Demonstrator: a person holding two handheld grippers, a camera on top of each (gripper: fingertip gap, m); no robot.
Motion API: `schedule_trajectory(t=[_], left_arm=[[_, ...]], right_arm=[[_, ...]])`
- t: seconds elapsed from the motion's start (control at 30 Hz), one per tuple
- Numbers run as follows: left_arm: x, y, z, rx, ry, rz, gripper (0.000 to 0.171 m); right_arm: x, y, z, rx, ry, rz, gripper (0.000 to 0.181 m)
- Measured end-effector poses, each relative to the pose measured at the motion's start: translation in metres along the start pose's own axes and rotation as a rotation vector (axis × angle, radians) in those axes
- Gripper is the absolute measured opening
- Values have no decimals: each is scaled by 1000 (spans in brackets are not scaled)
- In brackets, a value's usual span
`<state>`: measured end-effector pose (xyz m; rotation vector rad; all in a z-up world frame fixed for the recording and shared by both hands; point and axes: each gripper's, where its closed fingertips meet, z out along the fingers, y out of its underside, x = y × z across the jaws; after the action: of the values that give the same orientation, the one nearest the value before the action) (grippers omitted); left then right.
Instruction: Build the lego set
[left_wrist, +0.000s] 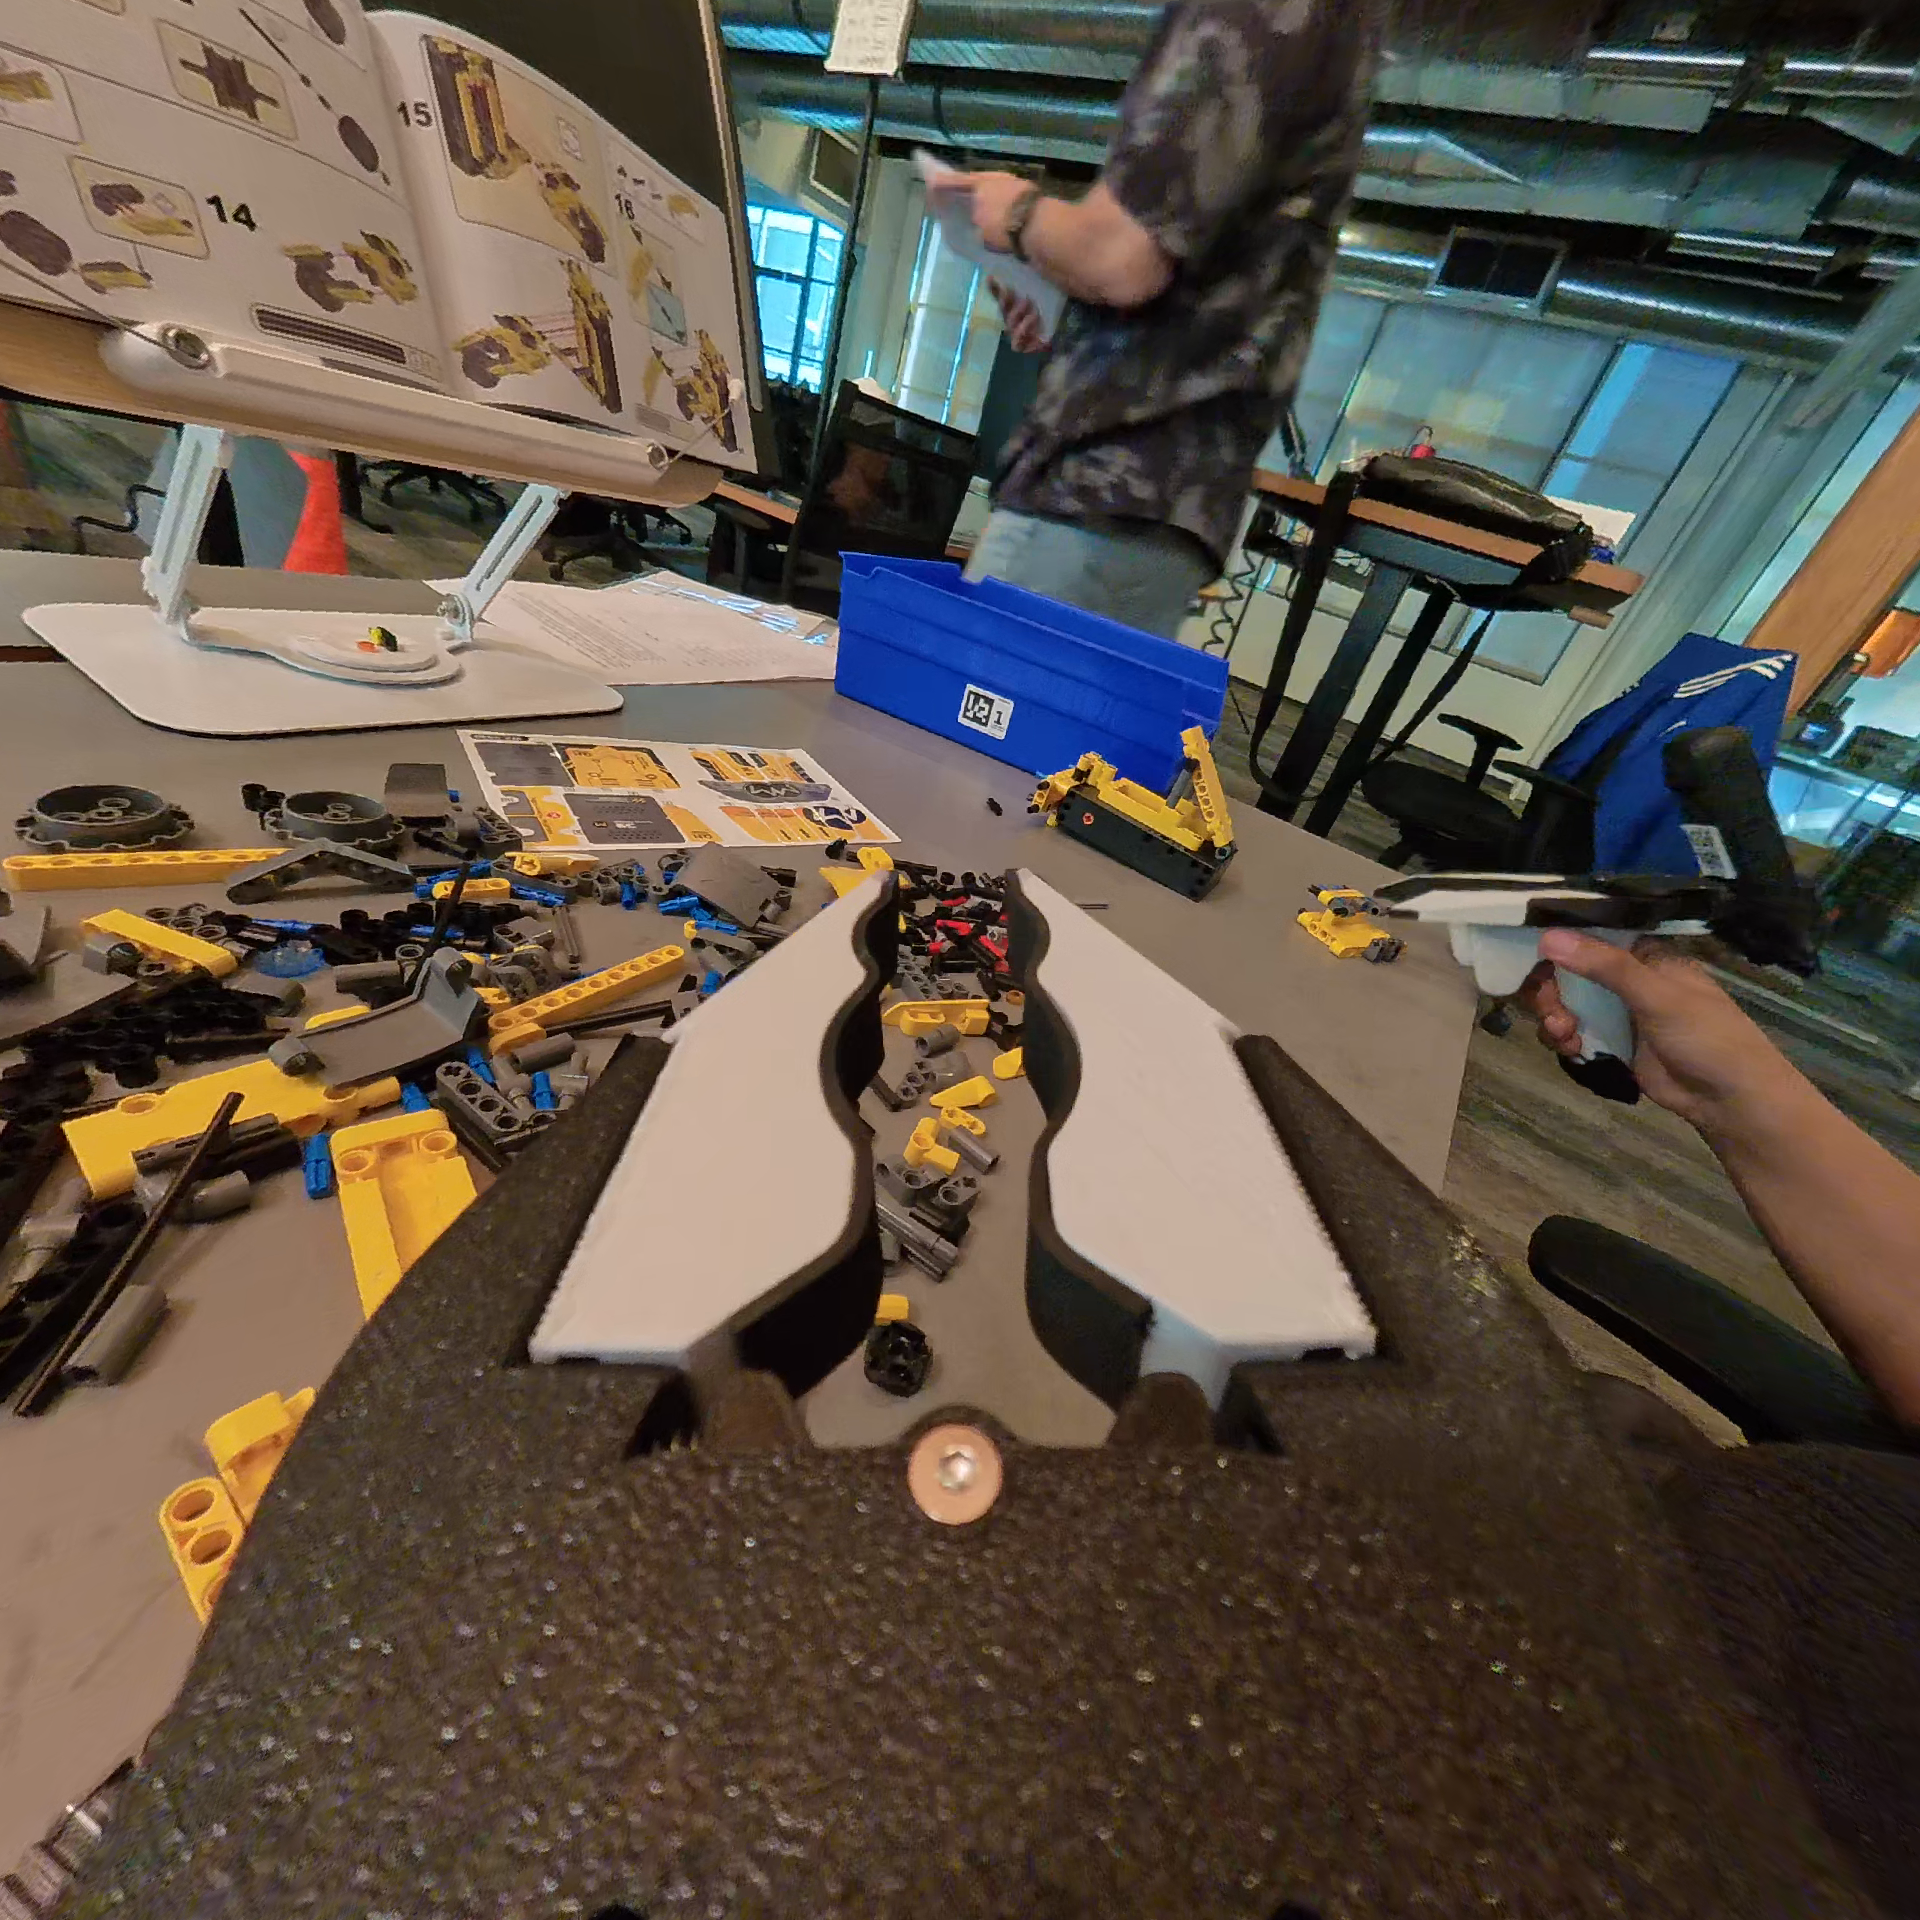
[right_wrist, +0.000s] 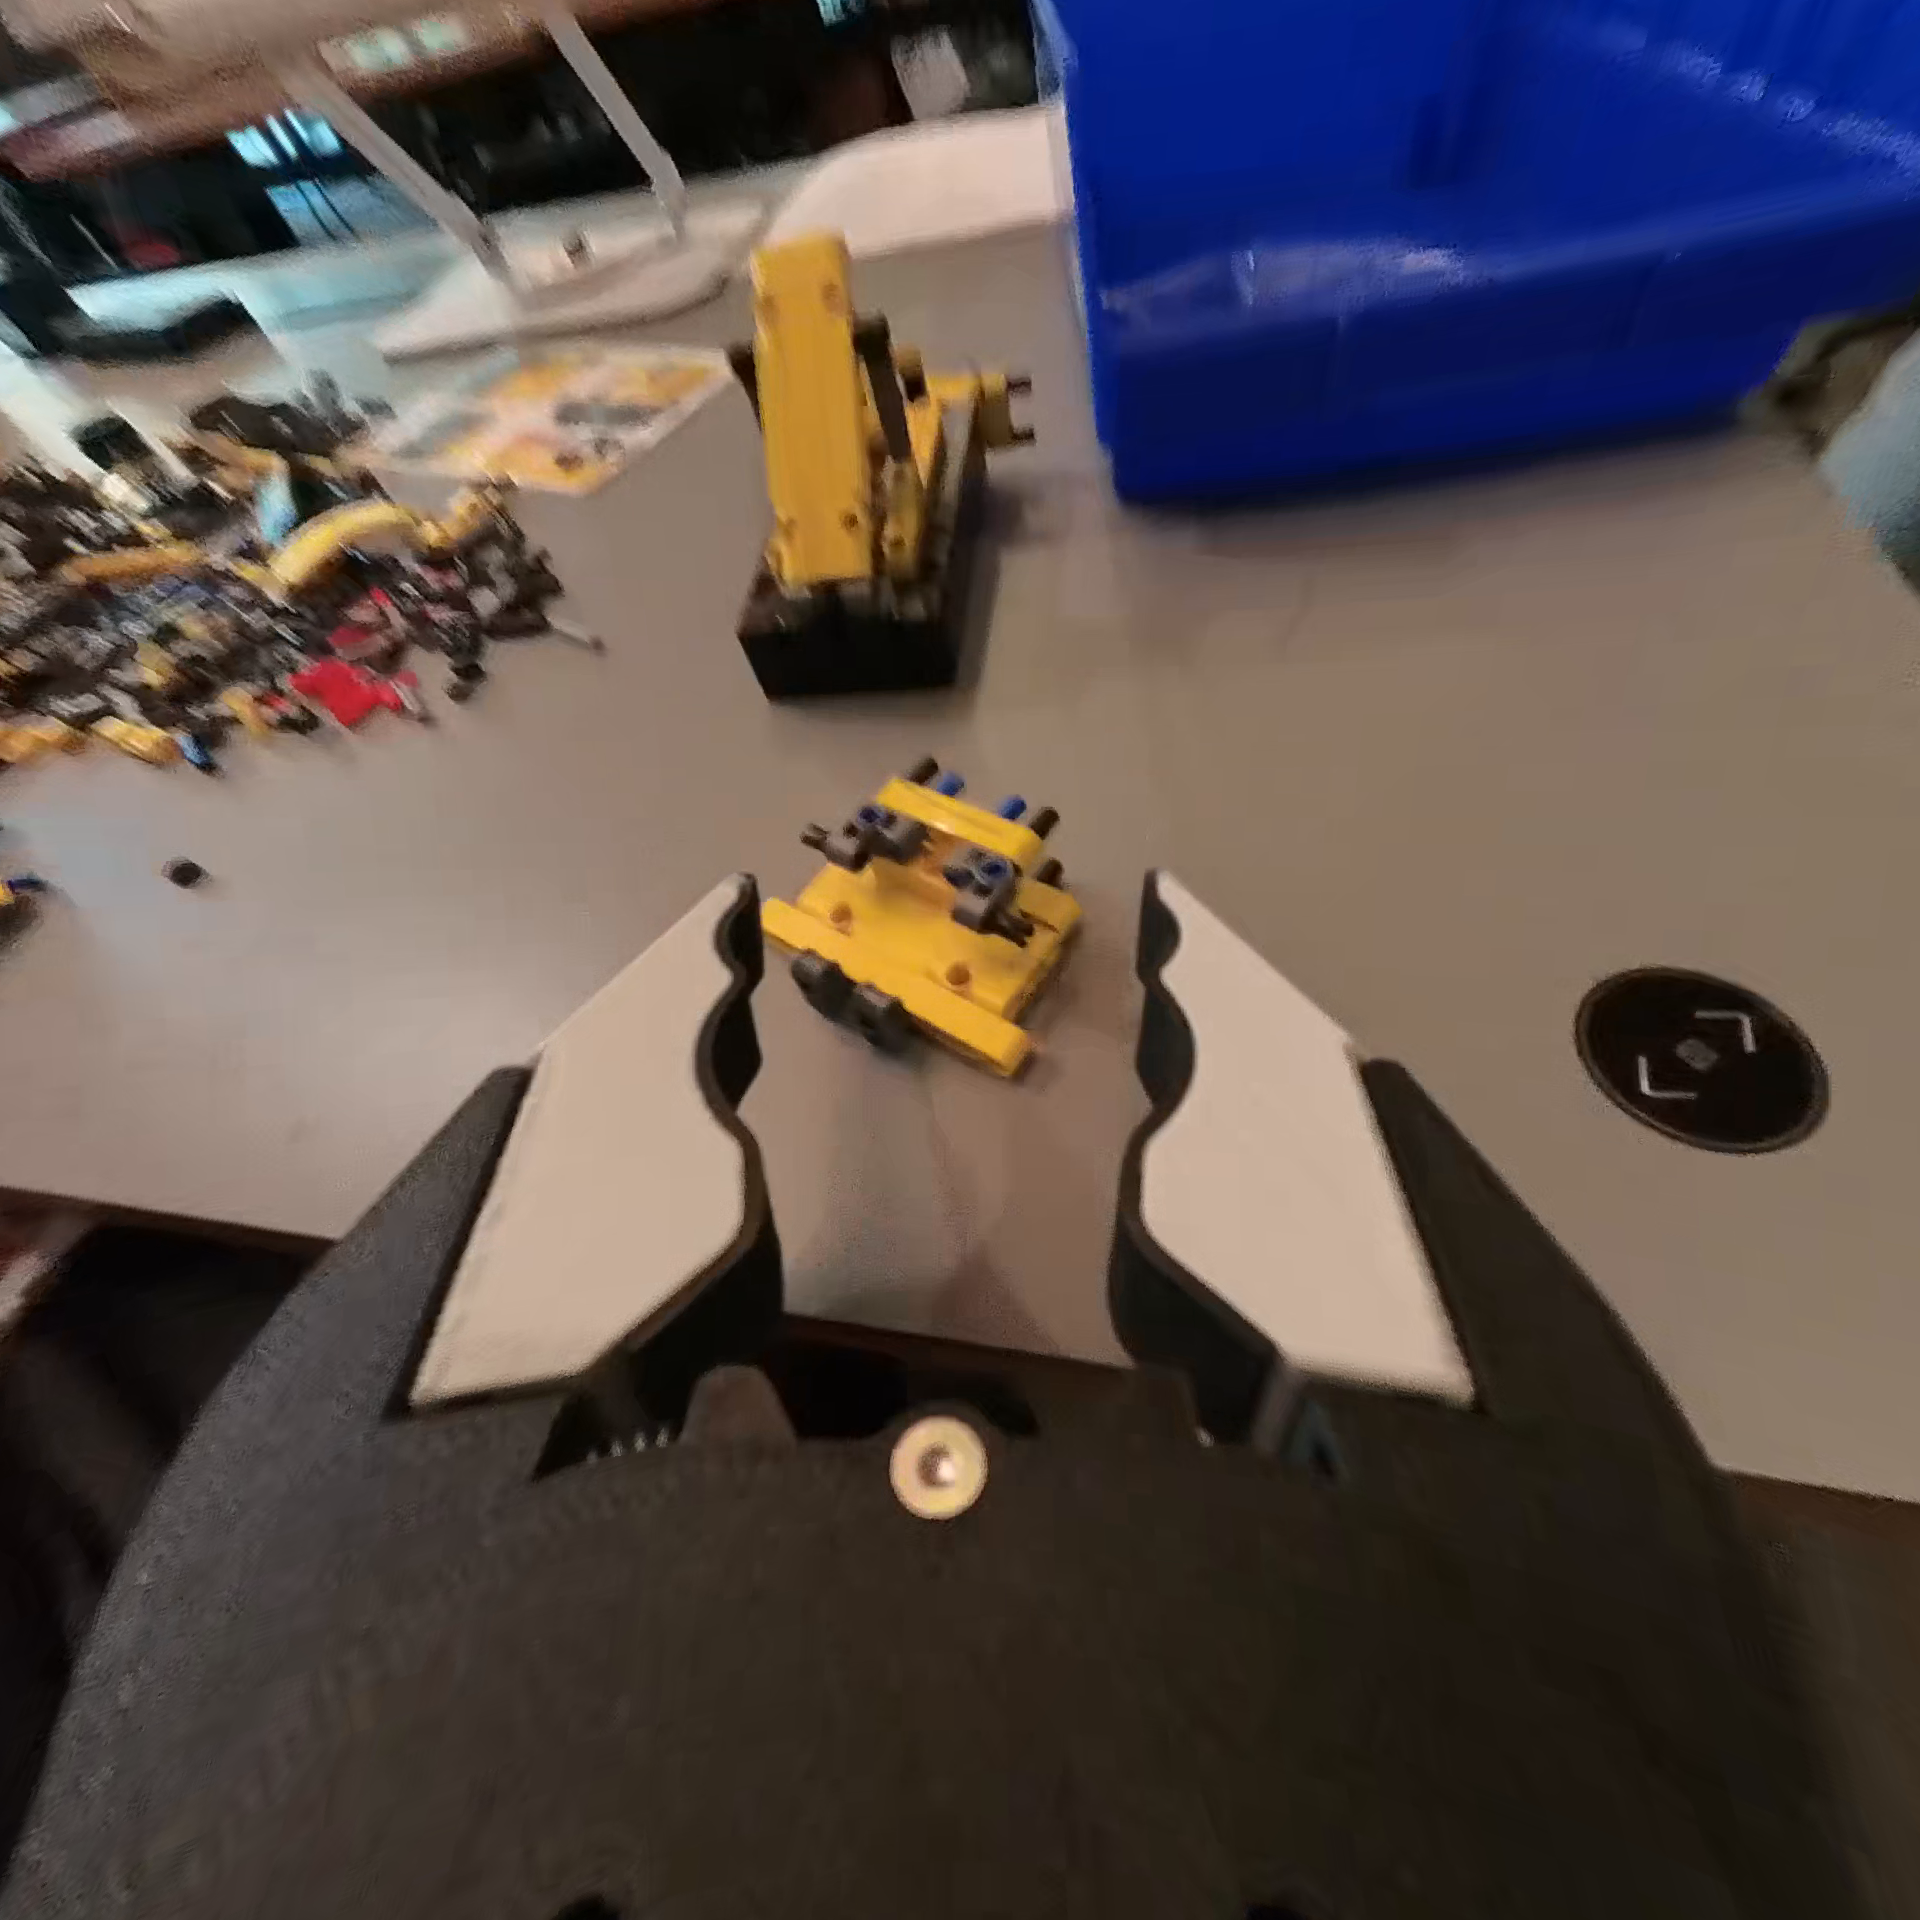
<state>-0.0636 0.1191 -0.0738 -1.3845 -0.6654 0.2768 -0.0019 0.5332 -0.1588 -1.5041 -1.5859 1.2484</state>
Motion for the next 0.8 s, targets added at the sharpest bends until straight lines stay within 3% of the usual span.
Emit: schedule_trajectory(t=[0.17,0.3,0.53,0.63,0.7,0.8], left_arm=[[0,0,0,-1,0,-2,19],[0,0,0,3,2,-5,19],[0,0,0,4,-1,1,19],[0,-1,0,7,1,-1,19],[1,-1,0,10,2,0,19],[1,-1,-1,13,2,4,19]], right_arm=[[-9,5,3,-39,-44,-27,71],[-23,16,12,-122,-21,-155,68],[-97,22,33,-155,-166,-268,16],[-116,24,41,-180,-182,-308,16],[-117,25,41,-207,-163,-334,27],[-113,19,34,-194,-134,-337,30]])
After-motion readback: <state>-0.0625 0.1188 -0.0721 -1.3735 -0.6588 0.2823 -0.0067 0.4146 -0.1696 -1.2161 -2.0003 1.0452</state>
